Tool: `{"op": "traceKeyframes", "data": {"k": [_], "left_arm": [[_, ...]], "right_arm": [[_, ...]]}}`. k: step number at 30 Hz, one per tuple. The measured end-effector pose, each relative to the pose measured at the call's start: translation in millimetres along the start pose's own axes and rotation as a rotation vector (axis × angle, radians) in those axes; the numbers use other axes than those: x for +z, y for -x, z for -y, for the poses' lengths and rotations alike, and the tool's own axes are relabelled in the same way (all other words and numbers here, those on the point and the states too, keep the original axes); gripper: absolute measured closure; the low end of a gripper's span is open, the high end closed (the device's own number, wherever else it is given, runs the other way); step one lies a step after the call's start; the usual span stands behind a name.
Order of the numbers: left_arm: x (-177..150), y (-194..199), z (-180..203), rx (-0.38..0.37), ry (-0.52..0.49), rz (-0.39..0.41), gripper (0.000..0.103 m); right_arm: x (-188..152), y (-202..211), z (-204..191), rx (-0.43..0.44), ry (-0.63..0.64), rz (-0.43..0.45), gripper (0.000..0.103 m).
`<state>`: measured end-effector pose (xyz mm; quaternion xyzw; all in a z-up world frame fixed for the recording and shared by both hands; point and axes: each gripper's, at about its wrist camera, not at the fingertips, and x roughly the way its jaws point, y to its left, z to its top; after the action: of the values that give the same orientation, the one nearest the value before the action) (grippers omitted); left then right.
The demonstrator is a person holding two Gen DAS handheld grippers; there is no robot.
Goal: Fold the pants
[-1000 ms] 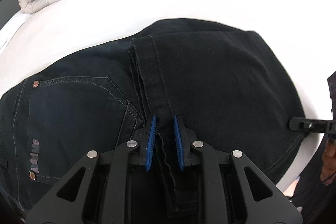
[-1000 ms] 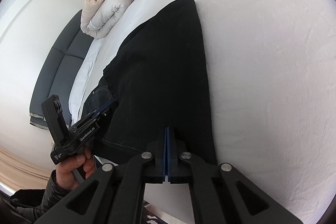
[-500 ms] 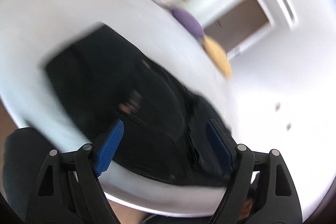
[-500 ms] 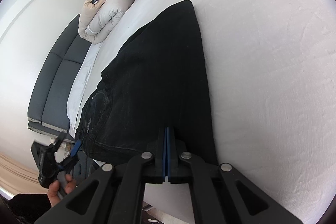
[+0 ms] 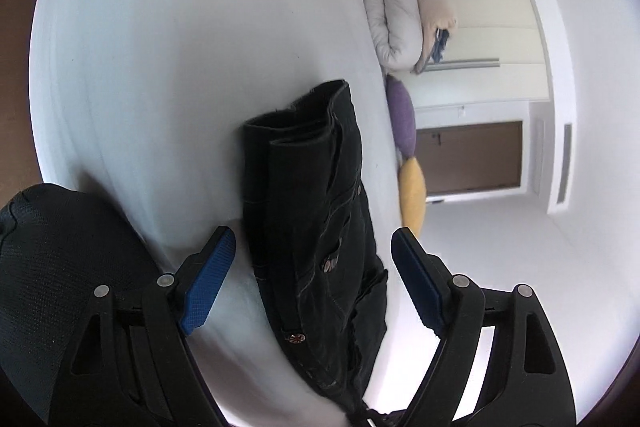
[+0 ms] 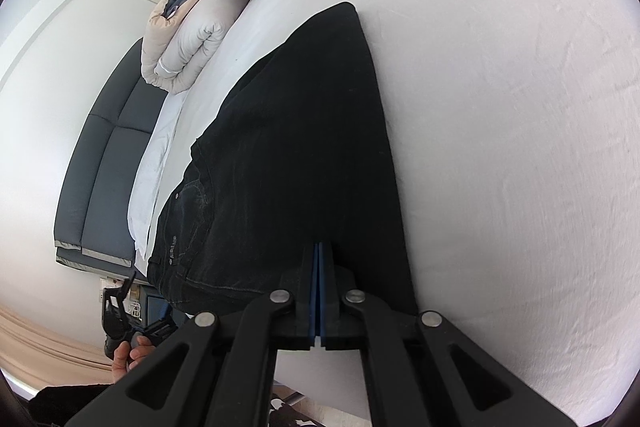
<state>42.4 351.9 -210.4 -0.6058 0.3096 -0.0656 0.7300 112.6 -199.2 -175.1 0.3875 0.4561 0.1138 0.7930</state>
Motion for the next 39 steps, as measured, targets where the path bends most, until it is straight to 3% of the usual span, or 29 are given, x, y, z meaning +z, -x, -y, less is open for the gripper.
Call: {"op": "traceKeyframes", "data": {"k": [7, 16, 17, 20, 23, 24, 26, 28, 33, 35, 39], "left_arm": [[6, -5, -12, -0.015, -0.019, -0.006, 0.023], [24, -25, -26, -0.123, 0.054, -0.029, 0.024], [25, -27, -25, -0.124, 0.051, -0.033, 0.031], [26, -39, -25, -0.118, 0.060, -0.073, 0.071], [23, -45, -24, -0.106, 0.056, -0.068, 0.076], [22, -45, -23, -0.105, 0.051, -0.067, 0.079], [22, -43, -22, -0.097, 0.030, -0.064, 0.082], [22, -40, -18, -0.088, -0.004, -0.060, 0.084], [20, -38, -7, -0.071, -0.074, -0.055, 0.084], [19, -39, -4, -0.068, -0.090, -0.058, 0.084], [18, -39, -2, -0.061, -0.113, -0.065, 0.084]], "right_arm": [[1, 1, 2, 0.001, -0.001, -0.004, 0.103], [0, 1, 2, 0.009, 0.000, -0.003, 0.103], [0, 1, 2, 0.011, 0.000, -0.003, 0.103], [-1, 2, 1, 0.010, 0.003, -0.001, 0.103], [0, 5, -6, -0.002, 0.022, -0.002, 0.101], [1, 7, -10, -0.009, 0.031, -0.003, 0.098], [3, 12, -23, -0.018, 0.056, 0.002, 0.066], [6, 18, -41, -0.025, 0.095, 0.025, 0.051], [22, 3, -107, 0.013, 0.237, -0.009, 0.051], [30, -21, -134, 0.035, 0.277, -0.065, 0.063], [45, -85, -169, 0.066, 0.299, -0.172, 0.072]]}}
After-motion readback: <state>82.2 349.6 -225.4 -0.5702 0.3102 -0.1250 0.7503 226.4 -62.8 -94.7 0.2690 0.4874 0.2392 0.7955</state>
